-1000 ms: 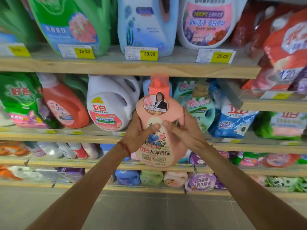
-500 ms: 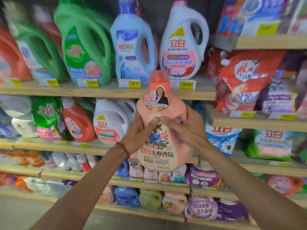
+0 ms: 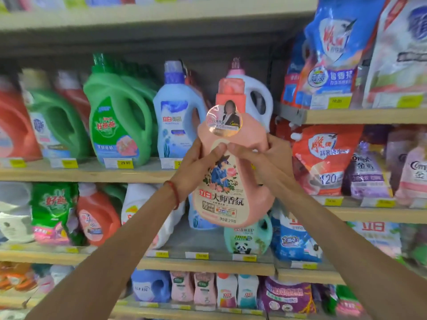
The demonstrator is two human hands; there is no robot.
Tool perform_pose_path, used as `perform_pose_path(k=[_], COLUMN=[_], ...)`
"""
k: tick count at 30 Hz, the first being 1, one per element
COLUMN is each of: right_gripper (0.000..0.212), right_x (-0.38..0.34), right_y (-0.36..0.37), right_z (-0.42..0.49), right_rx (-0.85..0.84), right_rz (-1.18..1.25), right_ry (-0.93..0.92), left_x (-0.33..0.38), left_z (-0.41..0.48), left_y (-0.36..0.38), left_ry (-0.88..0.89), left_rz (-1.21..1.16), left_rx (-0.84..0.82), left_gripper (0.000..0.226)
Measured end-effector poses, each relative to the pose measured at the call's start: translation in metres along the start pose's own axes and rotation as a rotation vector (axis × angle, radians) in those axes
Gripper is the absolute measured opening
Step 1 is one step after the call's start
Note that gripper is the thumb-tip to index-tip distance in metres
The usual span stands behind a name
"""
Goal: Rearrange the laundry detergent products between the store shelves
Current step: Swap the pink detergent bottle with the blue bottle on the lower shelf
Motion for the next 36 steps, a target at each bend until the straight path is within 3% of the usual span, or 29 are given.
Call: perform_pose_path(k=[4, 10, 20, 27, 36], right_gripper=[0.055, 0.051, 0.034, 0.036, 0.042], right_x=[-0.011, -0.021, -0.052, -0.058, -0.041], right_y=[0.006, 0.014, 0.011, 0.013, 0.019], right_z=[0.028, 0.053, 0.101, 0.13, 0.142], right_rx=[0.021, 0.034, -0.006, 0.01, -0.026], right_rz=[0.01, 0.019, 0.052, 0.013, -0.094], right_ry=[0.02, 0.035, -0.126, -0.222, -0.217], left_x=[0.007, 0.014, 0.038, 0.046, 0.026], left_z=[0.035, 0.067, 0.107, 0.125, 0.133], left_y=[-0.008, -0.013, -0.008, -0.011, -0.013], left_ry=[0.013, 0.047, 0.102, 0.13, 0.085], left_rz=[-0.036, -0.053, -0.075, -0.075, -0.104], left_rx=[-0.039, -0.083, -0.008, 0.003, 0.078], left_gripper=[0.069, 0.043, 0.042, 0.041, 0.041])
Point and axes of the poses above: each hand's wrist, its own z-axis towards the middle knuckle, its own y-axis out of the palm, x = y × z, the point moved 7 cm from there along z, towards the middle knuckle, and after that the axes turned 1 degree about y, right-handed, at the moved point
